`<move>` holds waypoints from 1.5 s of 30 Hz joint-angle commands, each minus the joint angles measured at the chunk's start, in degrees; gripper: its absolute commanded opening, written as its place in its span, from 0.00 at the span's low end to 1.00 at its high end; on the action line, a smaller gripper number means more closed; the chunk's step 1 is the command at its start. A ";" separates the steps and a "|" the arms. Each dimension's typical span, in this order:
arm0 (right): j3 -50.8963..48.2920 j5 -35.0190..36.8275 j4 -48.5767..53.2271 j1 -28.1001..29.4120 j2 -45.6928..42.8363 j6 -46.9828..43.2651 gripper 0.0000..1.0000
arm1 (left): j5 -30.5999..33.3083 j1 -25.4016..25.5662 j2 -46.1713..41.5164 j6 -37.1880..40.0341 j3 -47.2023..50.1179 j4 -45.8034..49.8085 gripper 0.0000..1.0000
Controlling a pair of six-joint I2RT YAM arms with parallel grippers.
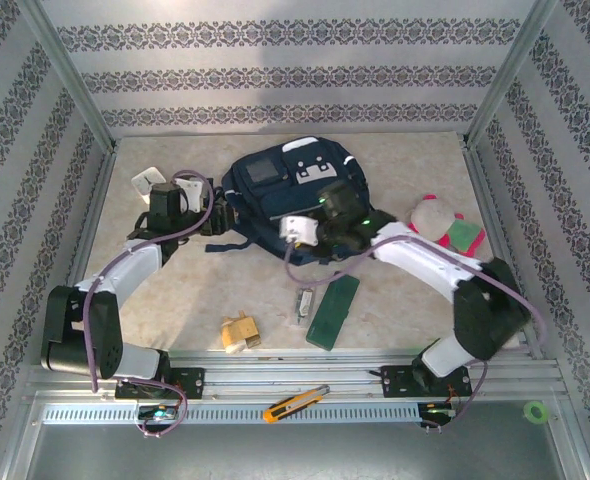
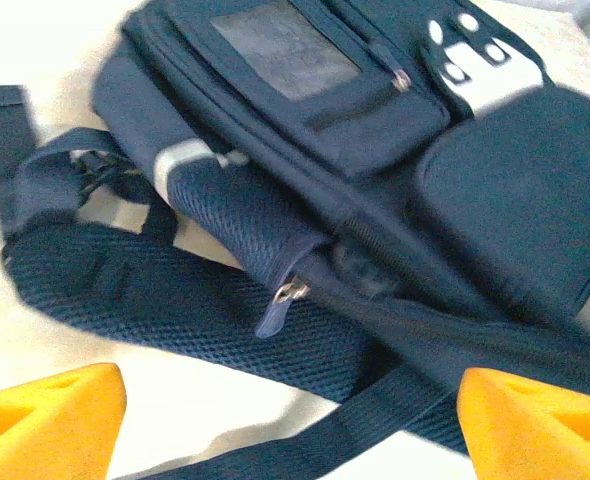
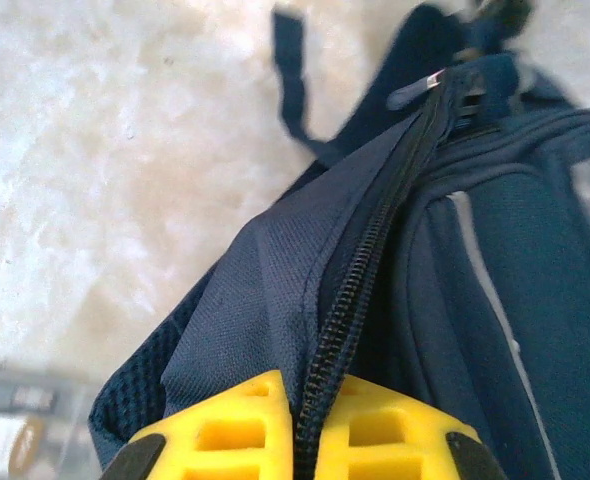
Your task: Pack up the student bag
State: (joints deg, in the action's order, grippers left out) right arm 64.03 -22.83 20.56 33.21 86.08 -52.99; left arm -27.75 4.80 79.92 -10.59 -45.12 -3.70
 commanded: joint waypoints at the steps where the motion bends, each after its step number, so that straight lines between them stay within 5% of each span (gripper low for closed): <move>1: 5.11 -11.68 7.85 -3.53 -2.72 -7.76 0.00 | -8.44 -0.05 0.85 2.24 2.79 -9.68 0.85; 7: 10.34 -14.95 13.10 -7.55 -1.98 -10.62 0.00 | -12.78 0.61 4.70 1.77 5.59 -18.94 0.76; 21: 13.44 -17.42 13.98 -9.53 -2.38 -9.75 0.00 | -10.51 5.68 16.40 5.82 1.18 -24.41 0.63; 33: 12.85 -16.16 11.62 -10.01 -2.48 -6.32 0.00 | -12.89 6.01 18.08 3.47 2.90 -35.85 0.00; 45: 8.04 -8.22 2.85 -8.81 -1.22 -0.61 0.00 | -22.85 8.19 9.60 9.49 4.22 -25.65 0.00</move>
State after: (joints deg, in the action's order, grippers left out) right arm 73.01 -33.28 30.96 23.90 84.68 -55.75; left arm -44.21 11.20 93.45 -5.30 -40.18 -32.73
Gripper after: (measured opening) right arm 0.060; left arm 0.051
